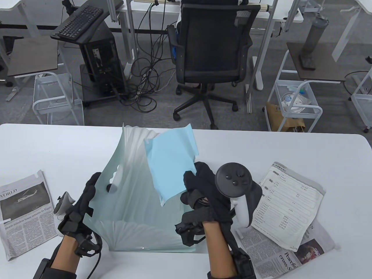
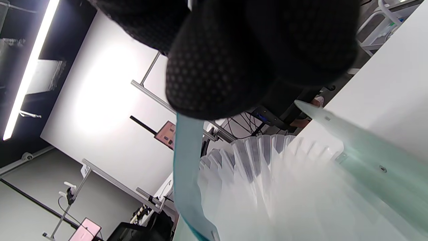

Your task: Sort materials into accordion folder compartments

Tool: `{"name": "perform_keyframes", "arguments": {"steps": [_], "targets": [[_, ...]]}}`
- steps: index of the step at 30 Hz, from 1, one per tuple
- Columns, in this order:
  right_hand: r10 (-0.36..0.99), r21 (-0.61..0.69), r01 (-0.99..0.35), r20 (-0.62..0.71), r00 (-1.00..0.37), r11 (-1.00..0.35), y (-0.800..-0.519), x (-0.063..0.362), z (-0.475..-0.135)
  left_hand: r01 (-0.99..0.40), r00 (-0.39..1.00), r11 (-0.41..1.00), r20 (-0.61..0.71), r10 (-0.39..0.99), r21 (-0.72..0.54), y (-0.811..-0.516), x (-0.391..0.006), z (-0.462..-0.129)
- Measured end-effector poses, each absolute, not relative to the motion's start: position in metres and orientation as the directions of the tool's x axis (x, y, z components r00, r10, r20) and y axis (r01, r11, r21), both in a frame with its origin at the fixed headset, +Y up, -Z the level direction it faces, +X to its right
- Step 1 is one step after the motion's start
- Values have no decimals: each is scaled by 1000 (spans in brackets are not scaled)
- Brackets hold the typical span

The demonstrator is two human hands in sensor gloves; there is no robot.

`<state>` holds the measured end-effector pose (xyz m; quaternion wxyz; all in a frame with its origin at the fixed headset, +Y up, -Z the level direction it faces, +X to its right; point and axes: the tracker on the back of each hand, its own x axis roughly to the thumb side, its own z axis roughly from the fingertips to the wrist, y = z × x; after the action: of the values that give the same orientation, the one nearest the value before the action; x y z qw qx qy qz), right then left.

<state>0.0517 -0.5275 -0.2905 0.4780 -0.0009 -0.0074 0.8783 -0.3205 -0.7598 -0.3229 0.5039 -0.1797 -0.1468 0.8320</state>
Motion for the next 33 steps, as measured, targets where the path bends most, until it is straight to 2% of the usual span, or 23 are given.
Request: {"name": "perform_keyframes", "arguments": {"steps": [12, 23, 27, 33], "targets": [[767, 39, -767, -21, -642, -641, -526, 9, -311, -787, -417, -440, -153, 896, -433, -762, -320, -324], [642, -27, -643, 35, -766, -765, -511, -20, -307, -789, -405, -428, -152, 902, -441, -763, -320, -326], [634, -41, -637, 62, -770, -770, -509, -31, -306, -788, -402, -426, -153, 903, -445, -763, -319, -326], [715, -38, -720, 91, -693, -693, -515, -43, -308, -785, -404, -429, -156, 902, -448, -763, -318, -326]]}}
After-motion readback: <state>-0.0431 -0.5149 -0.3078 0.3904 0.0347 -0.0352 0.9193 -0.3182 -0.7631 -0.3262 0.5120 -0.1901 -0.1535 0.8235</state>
